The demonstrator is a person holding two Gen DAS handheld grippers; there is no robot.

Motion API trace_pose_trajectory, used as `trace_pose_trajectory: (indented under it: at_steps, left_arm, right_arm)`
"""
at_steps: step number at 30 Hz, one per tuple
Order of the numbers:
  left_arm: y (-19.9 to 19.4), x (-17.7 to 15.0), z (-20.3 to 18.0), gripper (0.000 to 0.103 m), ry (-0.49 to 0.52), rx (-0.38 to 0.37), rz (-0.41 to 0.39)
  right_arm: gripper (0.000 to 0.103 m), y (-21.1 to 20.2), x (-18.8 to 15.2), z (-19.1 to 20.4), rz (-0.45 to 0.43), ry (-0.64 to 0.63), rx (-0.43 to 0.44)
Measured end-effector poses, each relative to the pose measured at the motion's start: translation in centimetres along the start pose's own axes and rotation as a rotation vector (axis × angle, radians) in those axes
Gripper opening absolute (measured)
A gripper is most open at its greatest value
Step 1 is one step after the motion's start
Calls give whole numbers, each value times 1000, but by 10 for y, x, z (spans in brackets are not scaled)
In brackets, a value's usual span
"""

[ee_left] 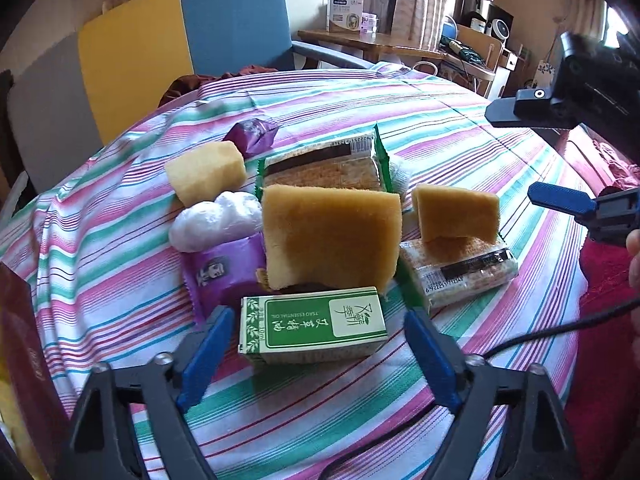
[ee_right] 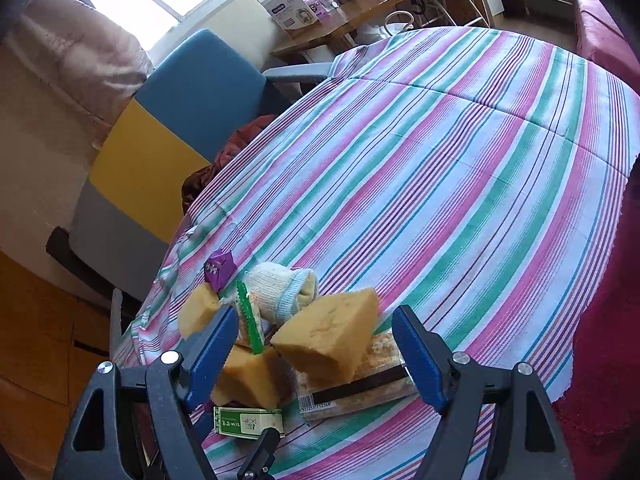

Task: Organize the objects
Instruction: 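Grasp the green box with the left tool, then carry the green box into the gold tray and open the left tool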

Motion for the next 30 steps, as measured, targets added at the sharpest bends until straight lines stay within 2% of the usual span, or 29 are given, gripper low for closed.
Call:
trace_pose_trajectory:
  at_steps: [7, 10, 13, 21, 30]
  left_arm:
    - [-21, -26, 16, 72, -37, -21, -22]
    - [-37, -45, 27, 72, -79, -26, -27]
    - [-55, -63, 37, 72, -85, 4, -32]
    - [-101, -88, 55, 72, -129, 15, -92]
    - [-139, -100, 69, 72, -164, -8, -159]
  right_arm:
    - [81, 11, -6, 4, 35, -31, -29]
    - [81, 10, -14, 21, 42, -116, -4]
    - [82, 15, -30, 43, 74, -227, 20]
    - [83, 32, -79, 89, 117, -542, -12]
    - [83, 59, -134, 111, -7, -1047, -261]
Point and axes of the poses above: each gripper's, at about its wrist camera, not at the fingertips, and y roughly the way its jaws point, z to its left, x to its top, the point moved 3 cm from there along y, roughly the way its jaws point, and after that the axes turned 10 degrees about y, right-handed, at the moved point
